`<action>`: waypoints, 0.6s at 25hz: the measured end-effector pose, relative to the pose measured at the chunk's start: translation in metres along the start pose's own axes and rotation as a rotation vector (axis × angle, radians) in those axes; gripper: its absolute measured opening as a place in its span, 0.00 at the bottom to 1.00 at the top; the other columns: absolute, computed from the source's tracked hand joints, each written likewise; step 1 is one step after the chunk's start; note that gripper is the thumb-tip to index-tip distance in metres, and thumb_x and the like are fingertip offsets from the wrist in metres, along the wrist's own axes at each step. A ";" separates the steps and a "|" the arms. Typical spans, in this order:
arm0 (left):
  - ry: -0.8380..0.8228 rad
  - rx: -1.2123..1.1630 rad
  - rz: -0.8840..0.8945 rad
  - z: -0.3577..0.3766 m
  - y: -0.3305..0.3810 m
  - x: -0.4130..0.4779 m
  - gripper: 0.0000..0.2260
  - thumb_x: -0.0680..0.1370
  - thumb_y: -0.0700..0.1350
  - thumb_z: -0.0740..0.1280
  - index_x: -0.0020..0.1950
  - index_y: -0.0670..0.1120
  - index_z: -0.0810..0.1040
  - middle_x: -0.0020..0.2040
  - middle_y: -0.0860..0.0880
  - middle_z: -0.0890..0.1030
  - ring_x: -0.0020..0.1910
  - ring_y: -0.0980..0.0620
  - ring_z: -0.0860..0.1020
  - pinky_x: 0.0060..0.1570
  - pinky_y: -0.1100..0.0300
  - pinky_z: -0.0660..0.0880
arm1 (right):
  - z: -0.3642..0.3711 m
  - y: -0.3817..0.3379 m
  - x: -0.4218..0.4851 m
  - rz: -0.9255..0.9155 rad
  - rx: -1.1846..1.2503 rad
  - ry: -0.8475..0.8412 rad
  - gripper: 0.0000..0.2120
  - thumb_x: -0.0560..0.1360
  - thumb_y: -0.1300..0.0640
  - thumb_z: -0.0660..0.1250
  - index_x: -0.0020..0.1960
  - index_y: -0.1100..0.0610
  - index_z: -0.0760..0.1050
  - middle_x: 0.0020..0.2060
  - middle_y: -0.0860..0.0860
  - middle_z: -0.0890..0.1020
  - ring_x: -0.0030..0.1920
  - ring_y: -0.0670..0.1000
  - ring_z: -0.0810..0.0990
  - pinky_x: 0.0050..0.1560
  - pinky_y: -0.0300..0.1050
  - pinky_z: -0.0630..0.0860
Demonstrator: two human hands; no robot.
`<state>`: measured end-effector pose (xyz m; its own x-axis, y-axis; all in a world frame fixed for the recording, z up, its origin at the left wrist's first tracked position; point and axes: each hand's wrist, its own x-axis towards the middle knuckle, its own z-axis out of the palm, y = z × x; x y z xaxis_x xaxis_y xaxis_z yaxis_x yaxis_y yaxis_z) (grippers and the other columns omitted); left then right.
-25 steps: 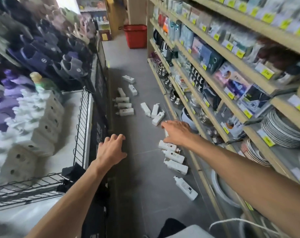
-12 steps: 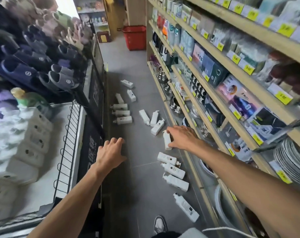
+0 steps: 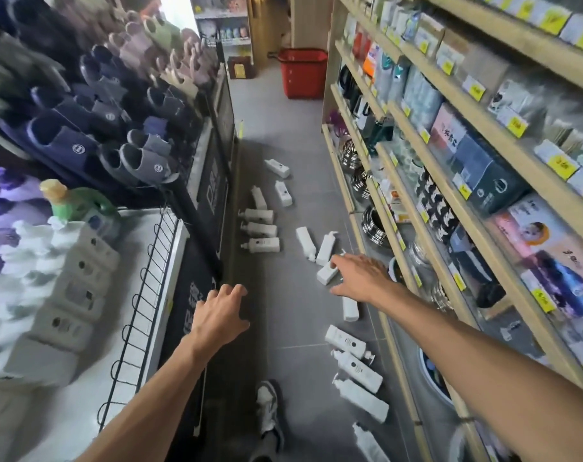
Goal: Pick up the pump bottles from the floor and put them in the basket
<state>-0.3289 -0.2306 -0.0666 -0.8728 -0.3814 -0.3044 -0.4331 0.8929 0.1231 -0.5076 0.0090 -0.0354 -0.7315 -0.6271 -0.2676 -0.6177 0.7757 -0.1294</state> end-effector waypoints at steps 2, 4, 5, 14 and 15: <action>-0.006 -0.008 -0.009 -0.008 -0.015 0.034 0.32 0.73 0.54 0.73 0.74 0.55 0.65 0.67 0.50 0.71 0.66 0.45 0.70 0.61 0.48 0.71 | -0.004 -0.005 0.036 0.008 -0.002 -0.009 0.24 0.72 0.42 0.72 0.64 0.49 0.71 0.61 0.50 0.78 0.61 0.57 0.77 0.53 0.50 0.71; -0.006 -0.019 -0.004 -0.020 -0.031 0.070 0.31 0.73 0.54 0.73 0.74 0.55 0.65 0.67 0.50 0.71 0.65 0.45 0.71 0.61 0.47 0.71 | -0.013 -0.009 0.070 0.024 -0.002 -0.008 0.23 0.72 0.43 0.72 0.63 0.48 0.71 0.61 0.50 0.79 0.60 0.57 0.78 0.53 0.49 0.71; -0.008 -0.025 -0.001 -0.028 -0.037 0.087 0.31 0.73 0.54 0.73 0.73 0.54 0.65 0.66 0.49 0.72 0.65 0.45 0.71 0.61 0.47 0.71 | -0.017 -0.012 0.085 0.034 -0.002 -0.005 0.23 0.72 0.42 0.72 0.63 0.48 0.71 0.60 0.50 0.79 0.60 0.56 0.78 0.53 0.49 0.71; 0.014 -0.067 0.076 -0.095 -0.064 0.255 0.30 0.72 0.54 0.74 0.71 0.54 0.66 0.64 0.49 0.73 0.63 0.44 0.71 0.59 0.46 0.72 | -0.038 -0.021 0.227 0.101 0.034 -0.053 0.25 0.73 0.42 0.72 0.65 0.49 0.70 0.61 0.50 0.78 0.61 0.56 0.77 0.54 0.49 0.69; 0.003 -0.062 0.075 -0.096 -0.065 0.272 0.30 0.72 0.54 0.74 0.72 0.54 0.66 0.64 0.49 0.73 0.63 0.45 0.71 0.59 0.46 0.72 | -0.045 -0.017 0.245 0.103 0.037 -0.044 0.25 0.73 0.42 0.72 0.65 0.49 0.70 0.62 0.50 0.79 0.61 0.56 0.77 0.54 0.49 0.69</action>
<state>-0.5597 -0.4149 -0.0665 -0.9041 -0.3145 -0.2892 -0.3791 0.9027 0.2035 -0.6896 -0.1610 -0.0558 -0.7766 -0.5408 -0.3231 -0.5283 0.8385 -0.1338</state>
